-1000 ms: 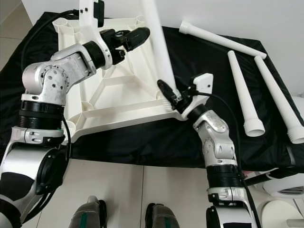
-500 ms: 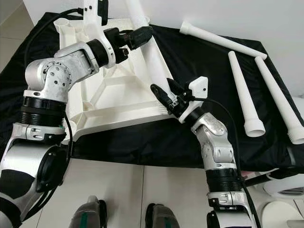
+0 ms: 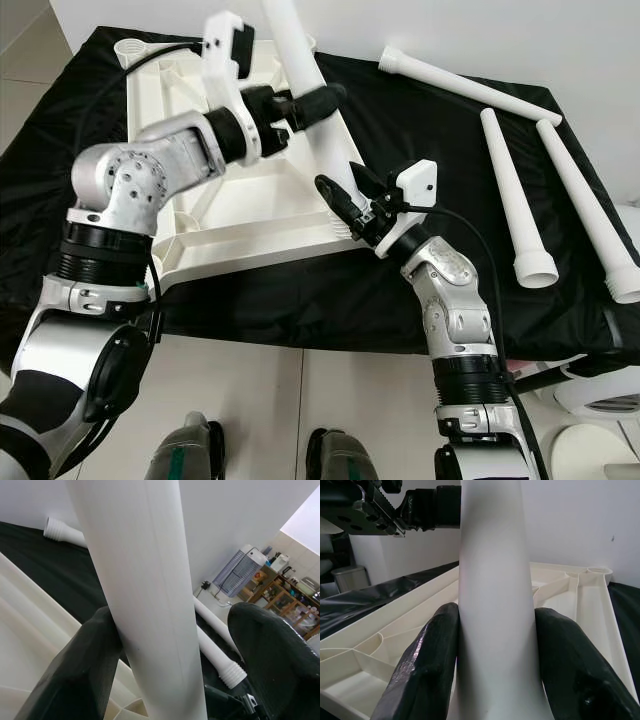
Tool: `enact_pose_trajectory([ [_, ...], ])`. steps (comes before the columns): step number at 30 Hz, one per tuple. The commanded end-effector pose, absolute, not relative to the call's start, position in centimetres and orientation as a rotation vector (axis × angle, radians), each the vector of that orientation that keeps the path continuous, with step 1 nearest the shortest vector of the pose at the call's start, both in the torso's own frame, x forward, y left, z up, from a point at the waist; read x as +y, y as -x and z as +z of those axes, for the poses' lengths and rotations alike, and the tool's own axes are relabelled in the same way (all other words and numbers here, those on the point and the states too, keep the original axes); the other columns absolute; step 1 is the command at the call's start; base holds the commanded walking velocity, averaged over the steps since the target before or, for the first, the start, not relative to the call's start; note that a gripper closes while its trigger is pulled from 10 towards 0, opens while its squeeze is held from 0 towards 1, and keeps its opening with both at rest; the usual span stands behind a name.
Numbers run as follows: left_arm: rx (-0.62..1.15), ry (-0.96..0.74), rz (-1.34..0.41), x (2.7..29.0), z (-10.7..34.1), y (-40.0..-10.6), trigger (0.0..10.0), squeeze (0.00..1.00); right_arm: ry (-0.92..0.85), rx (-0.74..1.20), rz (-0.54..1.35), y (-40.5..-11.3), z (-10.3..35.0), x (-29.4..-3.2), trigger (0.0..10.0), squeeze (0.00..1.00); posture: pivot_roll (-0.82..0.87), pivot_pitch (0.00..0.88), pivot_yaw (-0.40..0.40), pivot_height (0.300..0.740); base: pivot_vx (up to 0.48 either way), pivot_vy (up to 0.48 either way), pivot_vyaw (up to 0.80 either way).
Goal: Building children table
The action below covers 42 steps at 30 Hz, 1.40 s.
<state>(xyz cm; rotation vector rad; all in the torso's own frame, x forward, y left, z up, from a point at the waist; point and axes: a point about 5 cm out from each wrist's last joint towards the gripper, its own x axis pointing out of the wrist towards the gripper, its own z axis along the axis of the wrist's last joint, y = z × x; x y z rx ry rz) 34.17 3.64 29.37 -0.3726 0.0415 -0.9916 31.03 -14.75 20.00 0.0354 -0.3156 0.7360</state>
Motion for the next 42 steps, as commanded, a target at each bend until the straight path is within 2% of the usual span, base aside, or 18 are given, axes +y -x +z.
enact_pose_trajectory([
  [1, 0.049, 0.371, -1.081, 2.7, 29.3, -33.5, 10.0, 0.00, -0.030, -0.350, 0.745, -30.7, 20.5, -14.8, 10.0, 0.00, 0.02, 0.090, -0.048, 0.740, 0.000, 0.000, 0.00],
  [3, 0.053, 0.375, -1.072, 2.6, 29.3, -33.5, 10.0, 0.00, -0.029, -0.351, 0.747, -30.7, 20.5, -14.8, 10.0, 0.00, 0.01, 0.090, -0.048, 0.740, 0.000, 0.000, 0.00],
  [4, 0.040, 0.378, -1.065, 2.5, 29.4, -33.5, 6.5, 0.00, -0.027, -0.351, 0.746, -30.7, 20.5, -14.8, 10.0, 0.00, 0.01, 0.092, -0.046, 0.740, 0.000, 0.000, 0.00],
  [6, 0.029, 0.380, -1.061, 2.5, 29.5, -33.5, 6.5, 0.00, -0.026, -0.351, 0.746, -30.6, 20.5, -14.8, 10.0, 0.00, 0.01, 0.091, -0.045, 0.740, 0.000, 0.000, 0.00],
  [7, 0.025, 0.385, -1.055, 2.5, 29.6, -33.6, 0.8, 0.00, -0.025, -0.351, 0.744, -30.6, 20.5, -14.8, 10.0, 0.00, 0.01, 0.093, -0.044, 0.740, 0.000, 0.000, 0.00],
  [8, 0.026, 0.389, -1.052, 2.5, 29.6, -33.6, 0.8, 0.00, -0.024, -0.351, 0.744, -30.6, 20.5, -14.8, 10.0, 0.00, 0.01, 0.093, -0.044, 0.740, 0.000, 0.000, 0.00],
  [9, 0.028, 0.391, -1.048, 2.5, 29.6, -33.6, 0.0, 0.00, -0.023, -0.351, 0.742, -30.6, 20.5, -14.8, 10.0, 0.00, 0.01, 0.094, -0.042, 0.740, 0.000, 0.000, 0.00],
  [28, 0.022, 0.405, -1.028, 2.2, 29.6, -33.7, 0.0, 0.00, -0.005, -0.318, 0.730, -30.6, 20.0, -14.8, 10.0, 0.00, 0.02, 0.098, -0.050, 0.740, 0.000, 0.000, 0.00],
  [29, 0.019, 0.396, -1.030, 2.2, 29.6, -33.7, 4.9, 0.00, -0.005, -0.314, 0.729, -30.7, 20.0, -14.9, 10.0, 0.00, 0.02, 0.098, -0.050, 0.740, 0.000, 0.000, 0.00],
  [30, 0.020, 0.389, -1.028, 2.2, 29.6, -33.7, 10.0, 0.00, -0.020, -0.303, 0.728, -30.7, 19.9, -14.9, 10.0, 0.95, 0.02, 0.099, -0.051, 0.740, 0.000, 0.000, 0.00],
  [31, 0.020, 0.389, -1.028, 2.2, 29.6, -33.7, 10.0, 0.00, -0.020, -0.303, 0.728, -30.7, 19.9, -14.9, 10.0, 0.95, 0.02, 0.099, -0.051, 0.740, 0.000, 0.000, 0.00],
  [32, 0.021, 0.385, -1.026, 2.2, 29.5, -33.7, 10.0, 0.00, -0.035, -0.294, 0.725, -30.8, 19.9, -15.0, 10.0, 1.00, 0.02, 0.099, -0.053, 0.740, 0.000, 0.000, 0.00],
  [37, 0.019, 0.353, -1.014, 2.3, 29.4, -33.8, 10.0, 0.00, -0.043, -0.268, 0.700, -31.2, 19.7, -15.2, 10.0, 1.00, 0.02, 0.099, -0.054, 0.740, 0.000, 0.000, 0.00],
  [38, 0.008, 0.306, -1.017, 2.3, 29.3, -33.7, 10.0, 0.00, -0.021, -0.255, 0.692, -31.3, 19.6, -15.3, 10.0, 1.00, 0.02, 0.098, -0.056, 0.740, 0.000, 0.000, 0.00],
  [39, 0.003, 0.280, -1.021, 2.3, 29.2, -33.6, 10.0, 0.00, -0.012, -0.243, 0.689, -31.3, 19.5, -15.3, 10.0, 0.00, 0.02, 0.098, -0.057, 0.740, 0.000, 0.000, 0.00],
  [42, -0.002, 0.258, -1.026, 2.3, 29.2, -33.6, 10.0, 0.00, -0.003, -0.231, 0.685, -31.4, 19.5, -15.3, 10.0, 0.00, 0.02, 0.098, -0.057, 0.740, 0.000, 0.000, 0.00],
])
